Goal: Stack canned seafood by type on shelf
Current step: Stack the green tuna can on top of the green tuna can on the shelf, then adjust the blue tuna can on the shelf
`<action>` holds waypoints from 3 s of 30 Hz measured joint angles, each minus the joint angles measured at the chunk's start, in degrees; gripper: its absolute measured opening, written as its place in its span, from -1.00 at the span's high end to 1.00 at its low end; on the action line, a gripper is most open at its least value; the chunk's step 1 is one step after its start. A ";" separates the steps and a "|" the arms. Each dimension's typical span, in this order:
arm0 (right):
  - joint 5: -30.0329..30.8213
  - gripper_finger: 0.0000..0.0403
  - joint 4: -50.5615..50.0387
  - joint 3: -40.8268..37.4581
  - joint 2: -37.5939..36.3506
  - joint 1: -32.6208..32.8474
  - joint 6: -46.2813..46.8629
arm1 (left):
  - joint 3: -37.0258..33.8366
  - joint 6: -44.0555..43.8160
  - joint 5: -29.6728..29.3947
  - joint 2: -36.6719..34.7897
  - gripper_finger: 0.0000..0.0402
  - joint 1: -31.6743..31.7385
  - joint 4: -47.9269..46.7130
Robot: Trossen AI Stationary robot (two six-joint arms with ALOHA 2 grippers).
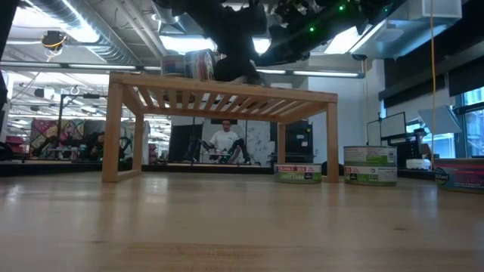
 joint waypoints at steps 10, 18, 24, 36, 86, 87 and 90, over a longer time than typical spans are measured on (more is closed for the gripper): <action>0.00 0.35 -0.18 0.00 0.00 0.00 -0.02 | 0.00 1.15 -4.64 0.00 -0.18 -3.11 -0.01; -0.05 0.35 -0.50 -0.02 0.00 0.00 -0.02 | 0.00 1.25 -13.47 -1.13 -0.18 -7.91 0.26; -0.16 0.35 -0.47 -0.04 0.00 0.05 -0.01 | 0.00 -6.86 -14.55 -5.19 -0.18 -11.47 -0.13; -1.64 0.35 0.06 -0.05 0.00 6.19 0.02 | 0.00 -38.33 -19.66 -18.41 -0.18 -18.19 -20.73; 9.96 0.35 24.83 2.43 16.07 13.00 5.86 | -13.57 -94.42 -20.10 -21.09 -0.18 -15.89 -41.68; 10.00 0.35 24.82 2.89 16.54 12.80 5.85 | -13.57 -94.42 -20.10 -21.09 -0.18 -15.89 -41.81; 10.05 0.35 24.64 4.74 18.32 12.72 5.81 | -13.59 -94.47 -20.06 -21.10 -0.18 -15.66 -42.00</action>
